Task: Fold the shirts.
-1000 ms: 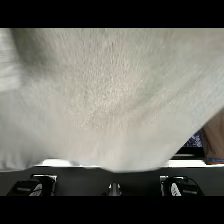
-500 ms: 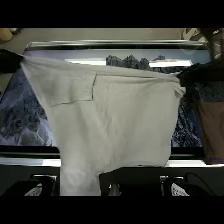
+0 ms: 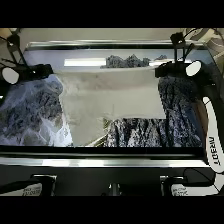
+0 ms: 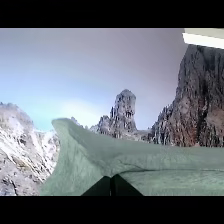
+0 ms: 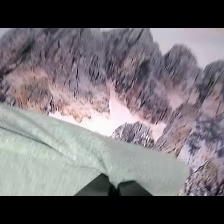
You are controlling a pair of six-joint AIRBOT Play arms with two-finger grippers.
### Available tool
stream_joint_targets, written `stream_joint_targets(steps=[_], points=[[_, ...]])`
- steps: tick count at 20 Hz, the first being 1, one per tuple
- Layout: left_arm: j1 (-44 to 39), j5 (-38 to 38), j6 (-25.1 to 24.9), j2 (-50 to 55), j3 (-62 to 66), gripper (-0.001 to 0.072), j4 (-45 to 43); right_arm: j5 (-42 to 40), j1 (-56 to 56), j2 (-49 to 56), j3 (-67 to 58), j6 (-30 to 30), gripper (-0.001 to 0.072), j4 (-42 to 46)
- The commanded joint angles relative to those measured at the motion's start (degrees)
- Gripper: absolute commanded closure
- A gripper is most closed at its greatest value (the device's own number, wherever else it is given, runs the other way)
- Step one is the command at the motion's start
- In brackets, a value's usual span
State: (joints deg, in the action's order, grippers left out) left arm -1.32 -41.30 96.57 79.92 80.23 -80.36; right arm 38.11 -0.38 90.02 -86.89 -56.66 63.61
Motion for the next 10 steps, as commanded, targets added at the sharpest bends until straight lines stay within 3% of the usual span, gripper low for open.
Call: stream_joint_targets(steps=[1, 2, 3, 4, 5, 8, 10], points=[[-0.33, -1.42, 1.62, 7.34, 0.02, 0.0682, 6.73, 1.95, 0.31, 5.68, 0.00, -2.95, 0.0692, -1.66], [-0.66, -1.84, 1.64, 8.79, 0.04, 0.0677, 8.92, 2.69, 0.31, 6.71, 0.00, -3.69, 0.0689, -2.05], [-0.72, -2.36, 1.62, 9.92, 0.07, 0.0584, 11.21, 2.95, 0.31, 7.17, 0.00, -4.24, 0.0606, -2.34], [-0.66, -3.91, 1.64, 10.64, 0.15, 0.0320, 12.11, 3.76, 0.22, 6.95, -0.09, -4.22, 0.0354, -2.36], [-0.24, -6.82, 1.60, 10.84, 0.17, 0.0047, 11.58, 5.20, -0.15, 6.16, -0.28, -4.17, 0.0208, -1.62], [4.46, -20.04, 1.20, 10.73, 0.57, 0.0103, 8.52, 11.26, -3.65, 3.43, -0.28, -4.22, 0.0208, 5.73], [8.37, -30.45, -4.11, 10.73, -0.02, 0.0110, 7.67, 21.18, -8.52, 3.45, -0.24, -4.22, 0.0214, 7.19]])
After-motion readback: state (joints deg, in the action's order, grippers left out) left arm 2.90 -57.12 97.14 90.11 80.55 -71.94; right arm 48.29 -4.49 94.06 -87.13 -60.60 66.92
